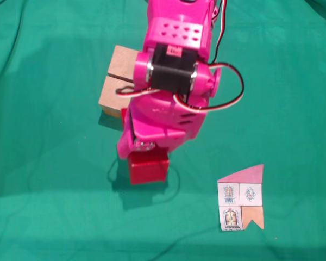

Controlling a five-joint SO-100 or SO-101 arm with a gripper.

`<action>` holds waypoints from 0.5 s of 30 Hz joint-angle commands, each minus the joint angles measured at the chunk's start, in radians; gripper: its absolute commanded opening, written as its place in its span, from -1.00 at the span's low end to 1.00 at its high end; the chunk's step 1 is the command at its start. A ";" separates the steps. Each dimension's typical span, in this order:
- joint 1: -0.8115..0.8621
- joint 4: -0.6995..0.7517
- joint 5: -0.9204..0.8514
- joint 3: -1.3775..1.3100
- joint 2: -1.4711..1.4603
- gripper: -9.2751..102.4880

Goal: Grasp some building blocks and build the house on the picture.

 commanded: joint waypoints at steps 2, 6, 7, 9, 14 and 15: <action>0.006 0.018 -0.011 -0.009 0.084 -0.55; 0.006 0.018 -0.011 0.046 0.123 -0.55; 0.006 0.018 -0.011 0.064 0.132 -0.55; 0.006 0.018 -0.011 0.106 0.153 -0.55; 0.006 0.015 -0.008 0.221 0.236 -0.55; 0.006 0.015 -0.008 0.244 0.253 -0.55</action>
